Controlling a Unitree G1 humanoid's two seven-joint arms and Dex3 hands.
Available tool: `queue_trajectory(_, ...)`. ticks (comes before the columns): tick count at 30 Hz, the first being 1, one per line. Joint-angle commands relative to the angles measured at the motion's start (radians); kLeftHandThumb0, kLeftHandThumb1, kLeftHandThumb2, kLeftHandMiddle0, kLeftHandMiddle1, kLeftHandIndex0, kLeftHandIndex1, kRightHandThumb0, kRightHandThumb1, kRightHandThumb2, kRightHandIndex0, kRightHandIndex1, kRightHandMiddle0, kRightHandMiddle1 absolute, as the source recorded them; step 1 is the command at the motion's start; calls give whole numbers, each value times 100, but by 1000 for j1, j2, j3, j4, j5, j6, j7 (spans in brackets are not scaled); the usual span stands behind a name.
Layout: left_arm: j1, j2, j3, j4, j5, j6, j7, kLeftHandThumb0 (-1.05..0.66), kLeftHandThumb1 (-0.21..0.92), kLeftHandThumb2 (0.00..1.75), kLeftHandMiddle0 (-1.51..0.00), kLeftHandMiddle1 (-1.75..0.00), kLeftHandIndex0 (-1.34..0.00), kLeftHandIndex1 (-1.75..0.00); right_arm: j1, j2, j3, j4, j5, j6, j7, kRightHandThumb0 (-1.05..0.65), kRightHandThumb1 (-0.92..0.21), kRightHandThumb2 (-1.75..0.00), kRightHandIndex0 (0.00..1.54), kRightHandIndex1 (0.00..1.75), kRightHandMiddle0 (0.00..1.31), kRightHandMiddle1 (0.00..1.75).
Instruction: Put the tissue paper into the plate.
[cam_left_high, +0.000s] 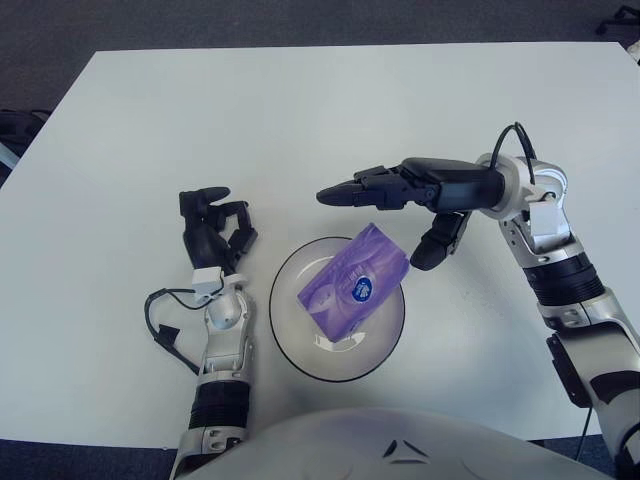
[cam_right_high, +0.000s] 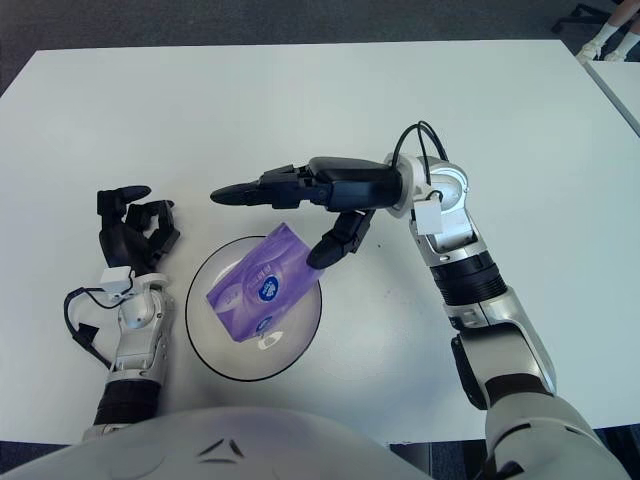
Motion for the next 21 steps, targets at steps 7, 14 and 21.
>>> queue_trajectory(7,63,-14,9,123,5,17,4,0,78,63,-48,-139,-17,-175,1,-32,-31,-68,55,186,-5,-92,-92,-68,0,0,0,0)
queue_trajectory(14,65,-9,6,119,2,7,-3,0,76,64,-49,-137,-20,-175,197,-116,-167,-29,68,250,-17,-88,-92,-83,0,0,0,0)
queue_trajectory(21,70,-9,-6,109,21,-34,6,0,70,73,-50,-139,-23,-175,250,-116,-215,-68,66,272,-44,-89,-92,-97,0,0,0,0)
